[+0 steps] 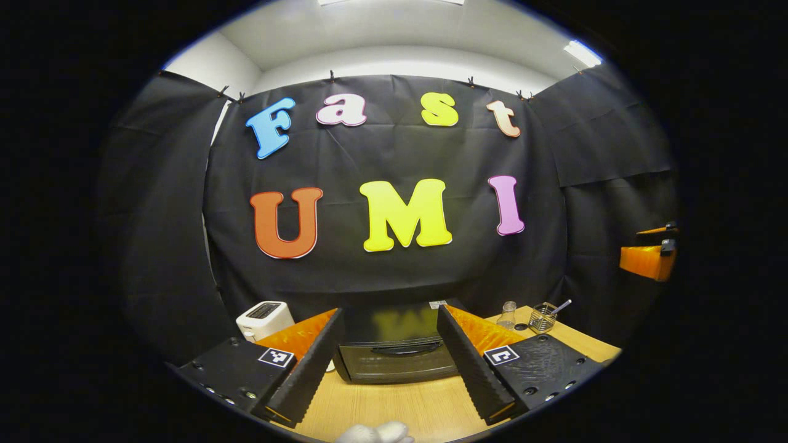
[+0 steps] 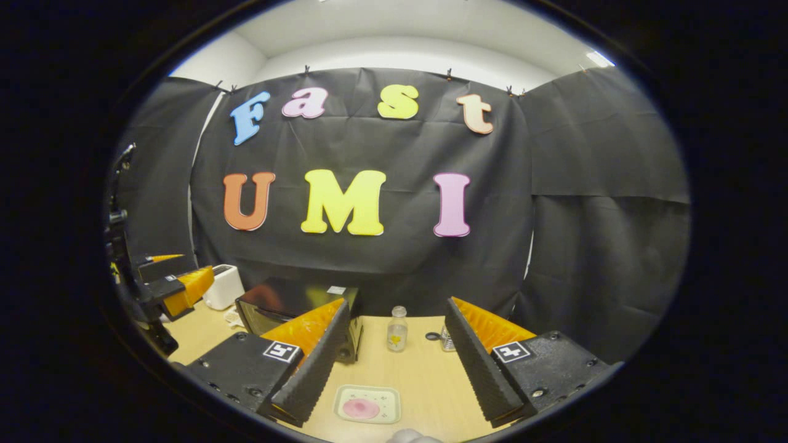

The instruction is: Open the electric oven with the left hand, put the food in, and close the electric oven.

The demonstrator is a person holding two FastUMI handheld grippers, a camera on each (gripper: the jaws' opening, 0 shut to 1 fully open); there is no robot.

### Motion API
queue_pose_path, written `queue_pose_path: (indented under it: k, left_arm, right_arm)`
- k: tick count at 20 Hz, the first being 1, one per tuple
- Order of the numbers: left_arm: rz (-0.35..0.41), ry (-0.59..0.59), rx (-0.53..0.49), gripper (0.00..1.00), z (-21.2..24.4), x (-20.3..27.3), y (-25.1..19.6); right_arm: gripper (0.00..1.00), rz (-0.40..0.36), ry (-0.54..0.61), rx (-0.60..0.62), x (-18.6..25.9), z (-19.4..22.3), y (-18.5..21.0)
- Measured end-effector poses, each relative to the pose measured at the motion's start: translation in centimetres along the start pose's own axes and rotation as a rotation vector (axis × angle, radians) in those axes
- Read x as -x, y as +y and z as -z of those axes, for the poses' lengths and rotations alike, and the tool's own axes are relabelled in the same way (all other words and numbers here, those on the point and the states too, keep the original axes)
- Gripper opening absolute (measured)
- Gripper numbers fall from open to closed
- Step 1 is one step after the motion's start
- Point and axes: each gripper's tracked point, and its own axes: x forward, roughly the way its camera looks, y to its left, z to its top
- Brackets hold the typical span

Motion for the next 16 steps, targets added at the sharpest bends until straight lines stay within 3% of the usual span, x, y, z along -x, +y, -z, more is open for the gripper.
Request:
queue_pose_path:
  k: [8,16]
  left_arm:
    - [0.033,0.115,0.007,0.96,7.6,-9.0,-1.9]
    - [-0.001,0.237,-0.006,0.97,14.0,-14.1,-1.7]
  right_arm:
    - [0.99,0.103,0.055,0.015,2.0,1.0,-3.2]
    - [0.99,0.184,0.117,0.008,3.2,2.6,-5.3]
